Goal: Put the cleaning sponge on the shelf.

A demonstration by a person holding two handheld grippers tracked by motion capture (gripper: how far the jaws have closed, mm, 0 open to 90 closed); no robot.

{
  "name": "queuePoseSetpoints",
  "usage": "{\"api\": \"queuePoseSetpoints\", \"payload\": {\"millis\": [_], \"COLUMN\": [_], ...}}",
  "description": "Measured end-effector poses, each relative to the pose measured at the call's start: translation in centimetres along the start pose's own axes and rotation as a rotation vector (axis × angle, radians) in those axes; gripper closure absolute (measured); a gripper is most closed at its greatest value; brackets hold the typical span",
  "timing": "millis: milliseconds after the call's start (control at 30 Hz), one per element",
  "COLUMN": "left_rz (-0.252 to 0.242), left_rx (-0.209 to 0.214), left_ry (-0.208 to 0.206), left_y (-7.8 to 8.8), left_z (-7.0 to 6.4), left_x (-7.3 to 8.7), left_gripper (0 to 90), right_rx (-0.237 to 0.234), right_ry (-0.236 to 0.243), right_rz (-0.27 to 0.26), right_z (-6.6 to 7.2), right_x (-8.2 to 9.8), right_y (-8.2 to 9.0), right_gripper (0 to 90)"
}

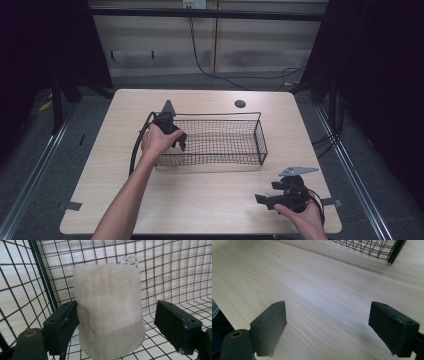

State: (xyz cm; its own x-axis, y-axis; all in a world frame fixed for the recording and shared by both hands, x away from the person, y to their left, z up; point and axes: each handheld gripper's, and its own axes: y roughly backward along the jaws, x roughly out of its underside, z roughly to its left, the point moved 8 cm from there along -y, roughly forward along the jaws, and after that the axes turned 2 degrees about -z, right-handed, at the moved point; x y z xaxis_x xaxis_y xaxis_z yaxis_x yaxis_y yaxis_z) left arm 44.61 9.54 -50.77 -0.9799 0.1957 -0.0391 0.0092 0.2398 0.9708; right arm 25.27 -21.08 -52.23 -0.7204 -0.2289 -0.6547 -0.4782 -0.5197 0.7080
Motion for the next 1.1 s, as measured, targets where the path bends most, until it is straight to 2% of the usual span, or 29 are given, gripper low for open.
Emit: {"api": "queuePoseSetpoints", "payload": {"millis": [133, 167, 233, 300, 367, 400, 500, 600, 667, 833, 867, 933, 967, 1033, 1100], "left_rz": [-0.024, -0.034, -0.042, -0.059, -0.07, -0.071, -0.088, -0.097, -0.115, -0.122, -0.126, -0.127, -0.146, -0.156, -0.144], "left_rx": [0.003, 0.007, 0.034, 0.042, 0.036, 0.038, 0.05, 0.055, 0.065, 0.058, 0.075, 0.074, 0.091, 0.097, 0.107], "left_ry": [0.014, 0.007, 0.011, 0.016, 0.013, 0.001, 0.002, -0.015, -0.01, -0.025, -0.032, -0.046, -0.047, -0.048, -0.071], "left_y": [0.5, 0.6, 0.9, 1.2, 1.3, 1.4, 1.9, 2.3, 2.5, 3.1, 3.2, 3.5, 3.6, 3.9, 4.2], "left_z": [0.0, -0.1, -0.3, -0.3, -0.2, -0.1, -0.1, 0.0, 0.1, 0.5, 0.4, 0.4, 0.2, 0.2, 0.3], "left_x": [-0.1, -0.1, -0.1, -0.2, -0.2, -0.2, -0.2, -0.2, -0.3, -0.1, -0.1, 0.0, -0.1, 0.0, 0.1], "left_gripper": [17.7, 17.8, 18.4, 20.8, 20.7, 20.7, 20.7, 20.7, 20.7, 21.4, 21.4, 21.3, 20.8, 20.4, 18.8], "right_rx": [0.0, 0.0, 0.001, 0.002, 0.003, 0.002, 0.002, -0.002, 0.003, -0.002, -0.002, -0.003, -0.005, -0.003, -0.002], "right_ry": [0.0, 0.0, 0.0, -0.003, -0.002, -0.001, -0.003, -0.003, 0.0, 0.001, 0.0, -0.001, -0.003, -0.003, 0.001], "right_rz": [0.0, 0.001, 0.001, -0.002, -0.001, -0.002, -0.003, -0.004, -0.003, -0.009, -0.009, -0.009, -0.012, -0.014, -0.014], "right_z": [0.0, 0.0, 0.0, 0.0, 0.0, 0.0, 0.0, 0.1, 0.0, 0.0, 0.0, 0.1, 0.1, 0.0, 0.0], "right_x": [0.0, 0.0, 0.0, 0.0, 0.0, 0.0, -0.1, -0.1, -0.1, -0.1, -0.1, -0.1, -0.2, -0.2, -0.2], "right_y": [0.0, 0.0, 0.0, 0.0, 0.0, 0.0, -0.1, 0.0, 0.0, 0.0, 0.0, 0.1, 0.1, 0.1, 0.1], "right_gripper": [14.1, 14.1, 14.1, 14.1, 14.1, 14.1, 14.1, 14.1, 14.1, 14.1, 14.1, 14.1, 14.1, 14.1, 14.1]}}
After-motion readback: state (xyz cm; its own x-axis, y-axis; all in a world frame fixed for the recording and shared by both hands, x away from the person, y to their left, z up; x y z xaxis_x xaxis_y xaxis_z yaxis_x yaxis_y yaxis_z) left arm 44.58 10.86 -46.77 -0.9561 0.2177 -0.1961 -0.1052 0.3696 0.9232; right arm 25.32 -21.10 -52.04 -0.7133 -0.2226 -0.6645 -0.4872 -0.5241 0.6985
